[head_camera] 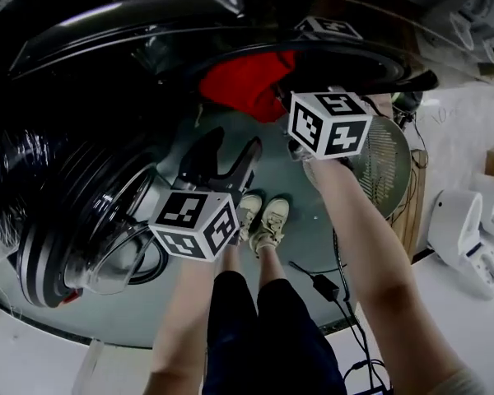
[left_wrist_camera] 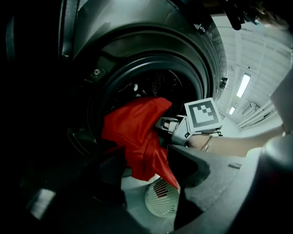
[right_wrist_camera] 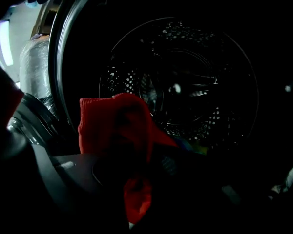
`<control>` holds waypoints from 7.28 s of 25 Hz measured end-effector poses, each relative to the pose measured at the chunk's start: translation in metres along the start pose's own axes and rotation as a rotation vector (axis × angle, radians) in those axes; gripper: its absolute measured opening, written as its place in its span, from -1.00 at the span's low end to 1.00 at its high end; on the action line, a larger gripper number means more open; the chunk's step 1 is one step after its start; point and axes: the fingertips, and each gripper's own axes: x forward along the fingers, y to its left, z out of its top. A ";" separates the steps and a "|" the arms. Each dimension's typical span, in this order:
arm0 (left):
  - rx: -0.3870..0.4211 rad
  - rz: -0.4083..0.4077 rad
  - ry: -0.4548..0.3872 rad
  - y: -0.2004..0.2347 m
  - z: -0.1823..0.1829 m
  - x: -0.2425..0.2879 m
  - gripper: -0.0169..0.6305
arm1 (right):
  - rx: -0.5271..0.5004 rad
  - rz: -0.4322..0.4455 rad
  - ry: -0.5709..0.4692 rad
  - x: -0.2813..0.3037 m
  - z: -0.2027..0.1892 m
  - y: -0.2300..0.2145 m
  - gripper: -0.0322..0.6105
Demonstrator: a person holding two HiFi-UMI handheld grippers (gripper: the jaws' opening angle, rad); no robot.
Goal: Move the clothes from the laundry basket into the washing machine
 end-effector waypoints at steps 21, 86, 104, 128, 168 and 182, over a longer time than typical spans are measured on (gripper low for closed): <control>-0.068 -0.029 -0.044 0.010 -0.005 -0.011 -0.16 | -0.052 -0.049 0.003 0.010 0.001 -0.011 0.24; -0.124 -0.020 -0.073 0.011 -0.001 0.009 -0.22 | 0.171 -0.109 0.016 0.001 -0.045 -0.021 0.52; -0.120 -0.044 -0.074 0.008 -0.017 0.008 -0.24 | 0.185 -0.137 0.030 0.044 -0.050 -0.026 -0.73; -0.114 -0.052 -0.015 -0.028 -0.008 -0.009 -0.25 | 0.259 -0.105 -0.018 0.009 -0.003 -0.033 0.74; 0.269 -0.252 0.089 -0.252 0.182 -0.130 -0.90 | 0.326 0.039 -0.208 -0.360 0.209 0.106 -0.32; 0.472 -0.462 0.211 -0.347 0.166 -0.144 -0.94 | 0.183 -0.112 -0.257 -0.446 0.214 0.115 -0.82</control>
